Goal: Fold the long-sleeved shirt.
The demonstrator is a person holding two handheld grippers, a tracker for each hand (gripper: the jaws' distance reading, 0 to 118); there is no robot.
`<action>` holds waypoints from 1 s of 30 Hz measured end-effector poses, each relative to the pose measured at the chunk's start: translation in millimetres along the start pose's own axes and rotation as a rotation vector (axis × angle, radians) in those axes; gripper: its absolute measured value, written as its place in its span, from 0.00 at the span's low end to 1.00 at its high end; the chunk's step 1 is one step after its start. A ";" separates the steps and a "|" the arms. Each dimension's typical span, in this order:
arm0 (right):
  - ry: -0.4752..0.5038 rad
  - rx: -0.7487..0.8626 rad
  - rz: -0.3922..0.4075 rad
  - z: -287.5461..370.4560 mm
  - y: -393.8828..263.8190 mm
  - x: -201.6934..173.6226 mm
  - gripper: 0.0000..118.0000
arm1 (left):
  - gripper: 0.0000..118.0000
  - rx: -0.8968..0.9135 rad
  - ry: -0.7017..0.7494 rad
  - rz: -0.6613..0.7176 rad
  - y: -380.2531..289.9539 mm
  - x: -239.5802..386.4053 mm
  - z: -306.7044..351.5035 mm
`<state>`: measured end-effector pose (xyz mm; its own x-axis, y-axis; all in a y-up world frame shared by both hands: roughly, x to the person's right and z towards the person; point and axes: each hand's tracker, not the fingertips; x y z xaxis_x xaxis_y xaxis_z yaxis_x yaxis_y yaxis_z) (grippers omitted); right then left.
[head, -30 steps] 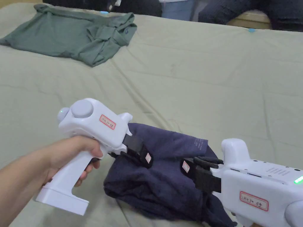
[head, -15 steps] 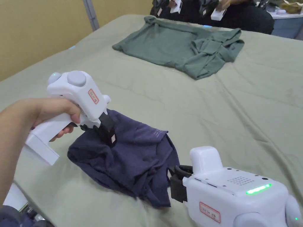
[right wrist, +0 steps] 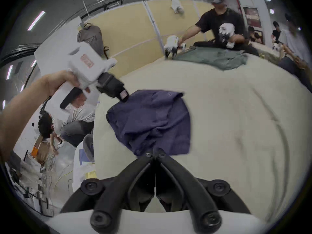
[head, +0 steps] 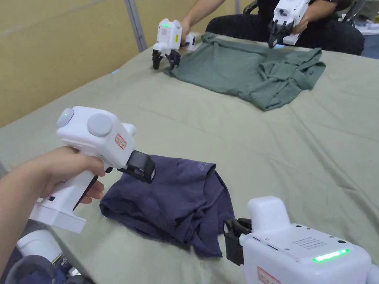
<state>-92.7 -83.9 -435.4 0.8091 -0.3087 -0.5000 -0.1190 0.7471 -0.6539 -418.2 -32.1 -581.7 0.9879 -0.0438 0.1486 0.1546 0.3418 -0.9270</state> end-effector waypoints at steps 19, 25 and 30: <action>-1.020 0.481 0.019 437.2 -31.7 105.2 0.09 | 0.04 0.900 -0.405 -0.486 -83.2 454.7 208.3; -1.126 0.580 -0.096 481.8 -47.8 112.7 0.09 | 0.04 1.092 -0.346 -0.391 -113.2 508.7 231.3; -1.139 0.605 -0.082 493.9 -50.3 108.2 0.10 | 0.18 1.092 -0.352 -0.324 -109.1 507.1 239.8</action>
<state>285.1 135.9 -176.1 0.8690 0.0835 0.4876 -0.0104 0.9885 -0.1507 63.4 133.5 -322.6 0.8213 -0.0734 0.5658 0.1374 0.9879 -0.0713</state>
